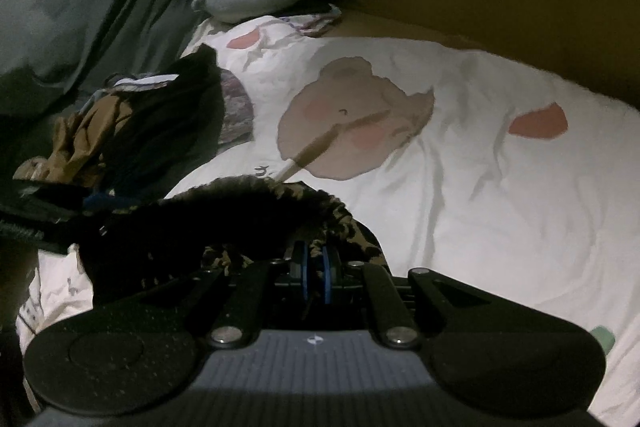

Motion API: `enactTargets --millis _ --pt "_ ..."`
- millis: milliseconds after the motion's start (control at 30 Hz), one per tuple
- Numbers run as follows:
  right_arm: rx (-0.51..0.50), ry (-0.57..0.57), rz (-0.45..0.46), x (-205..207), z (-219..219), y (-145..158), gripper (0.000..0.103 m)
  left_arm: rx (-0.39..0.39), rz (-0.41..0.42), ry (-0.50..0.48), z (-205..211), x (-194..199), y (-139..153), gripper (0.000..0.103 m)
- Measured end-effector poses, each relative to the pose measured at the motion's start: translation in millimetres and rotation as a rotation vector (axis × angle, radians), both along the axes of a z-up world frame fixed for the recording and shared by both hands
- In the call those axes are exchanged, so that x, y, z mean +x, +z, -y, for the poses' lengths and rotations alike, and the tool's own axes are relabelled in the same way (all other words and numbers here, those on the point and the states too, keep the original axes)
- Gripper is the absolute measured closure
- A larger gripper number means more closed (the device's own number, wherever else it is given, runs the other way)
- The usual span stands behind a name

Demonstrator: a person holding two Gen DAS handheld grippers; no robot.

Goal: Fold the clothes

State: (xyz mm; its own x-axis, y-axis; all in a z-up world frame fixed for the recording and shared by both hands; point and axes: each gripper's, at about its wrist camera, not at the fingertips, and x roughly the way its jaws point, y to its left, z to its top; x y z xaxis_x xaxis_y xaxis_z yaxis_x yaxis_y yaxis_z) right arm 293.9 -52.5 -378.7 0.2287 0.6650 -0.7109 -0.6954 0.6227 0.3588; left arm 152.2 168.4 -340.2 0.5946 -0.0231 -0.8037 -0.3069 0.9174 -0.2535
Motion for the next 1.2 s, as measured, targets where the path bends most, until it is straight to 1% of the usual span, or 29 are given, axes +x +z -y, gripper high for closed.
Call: enactTargets --millis 100,200,233,267,333,367,433,533,667,767,833,900,1200 --pt "-0.021 -0.006 0.022 0 -1 -1 0.095 0.014 0.013 0.004 2 -9 7 0.030" --pt "-0.042 -0.037 0.029 5 -2 0 0.087 0.013 0.031 0.011 0 -19 18 0.029" --pt "-0.044 -0.042 0.025 7 -2 1 0.076 0.006 0.036 0.013 -1 -22 22 0.029" --pt "-0.044 -0.045 0.020 8 -2 3 0.056 -0.004 0.041 0.014 -1 -25 26 0.029" --pt "-0.020 -0.040 0.001 11 1 8 0.040 -0.028 0.042 0.010 0 -28 31 0.026" --pt "-0.009 -0.047 -0.005 11 5 12 0.033 -0.040 0.041 0.007 1 -30 34 0.024" --pt "0.013 -0.061 -0.018 12 13 18 0.026 -0.050 0.031 -0.011 5 -32 34 0.024" --pt "0.045 -0.080 -0.036 12 25 28 0.025 -0.040 0.008 -0.056 15 -36 30 0.024" --pt "0.049 -0.102 -0.070 1 42 31 0.025 -0.068 -0.018 -0.060 21 -40 16 0.024" --pt "-0.010 -0.082 -0.024 -13 42 29 0.025 -0.070 -0.027 -0.067 25 -41 7 0.024" --pt "-0.043 -0.076 -0.023 -20 41 25 0.025 -0.068 -0.026 -0.068 28 -41 2 0.024" --pt "-0.039 -0.066 -0.041 -26 41 21 0.025 -0.062 -0.032 -0.066 29 -41 -2 0.024" --pt "-0.084 0.009 0.023 -58 22 17 0.025 -0.042 -0.062 -0.039 33 -43 -20 0.024"
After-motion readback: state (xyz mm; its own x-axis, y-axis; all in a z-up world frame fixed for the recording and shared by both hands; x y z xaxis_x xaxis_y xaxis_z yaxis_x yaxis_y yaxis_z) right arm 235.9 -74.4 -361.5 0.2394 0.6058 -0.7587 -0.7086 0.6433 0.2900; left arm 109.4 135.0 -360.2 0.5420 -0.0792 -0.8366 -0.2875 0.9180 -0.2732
